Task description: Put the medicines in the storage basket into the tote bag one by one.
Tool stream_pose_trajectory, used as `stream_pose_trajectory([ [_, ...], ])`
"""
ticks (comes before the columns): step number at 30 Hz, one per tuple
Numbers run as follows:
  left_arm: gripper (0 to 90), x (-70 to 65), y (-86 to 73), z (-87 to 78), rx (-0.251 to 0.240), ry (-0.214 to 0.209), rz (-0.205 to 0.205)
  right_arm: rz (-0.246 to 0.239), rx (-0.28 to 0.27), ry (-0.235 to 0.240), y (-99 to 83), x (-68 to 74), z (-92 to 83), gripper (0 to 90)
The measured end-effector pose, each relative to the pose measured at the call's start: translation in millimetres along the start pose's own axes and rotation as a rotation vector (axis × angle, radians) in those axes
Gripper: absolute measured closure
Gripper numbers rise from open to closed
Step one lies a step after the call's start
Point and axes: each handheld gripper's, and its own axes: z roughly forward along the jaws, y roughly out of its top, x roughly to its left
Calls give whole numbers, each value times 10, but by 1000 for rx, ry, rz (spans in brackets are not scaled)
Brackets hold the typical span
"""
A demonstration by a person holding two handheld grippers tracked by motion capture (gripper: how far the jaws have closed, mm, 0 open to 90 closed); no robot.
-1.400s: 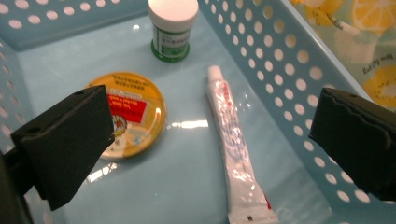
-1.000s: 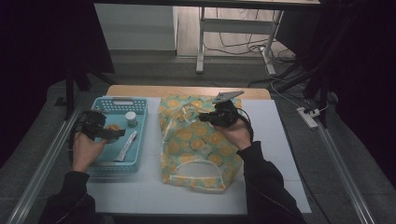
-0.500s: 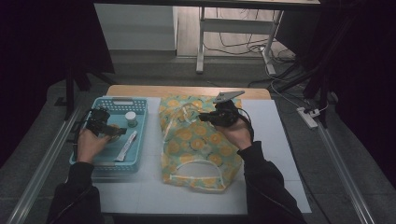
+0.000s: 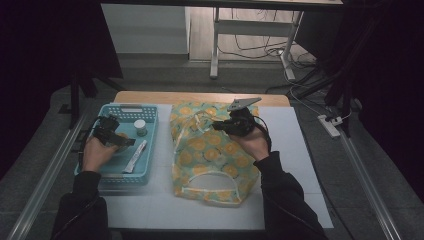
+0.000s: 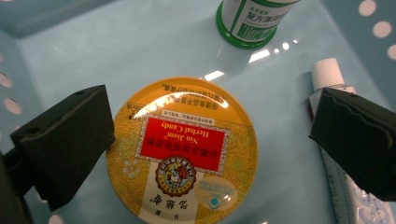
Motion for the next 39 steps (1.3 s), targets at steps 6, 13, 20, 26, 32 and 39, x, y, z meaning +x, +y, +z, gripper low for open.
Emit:
stream_pose_trajectory([
  [6,0,2,48,10,6,19,-9,0,-5,1,6,7,-11,900],
  [13,0,-14,69,86,92,25,-34,2,-11,1,5,3,-25,900],
  [20,24,-11,50,71,120,11,-56,0,1,5,-8,1,16,900],
  [26,145,-40,48,88,165,74,-46,-1,-9,3,4,8,-18,900],
  [32,198,-41,55,76,176,73,-59,4,-6,2,-4,-6,-13,900],
  [39,201,-4,56,-15,120,35,-97,7,-12,2,-7,-12,-14,900],
])
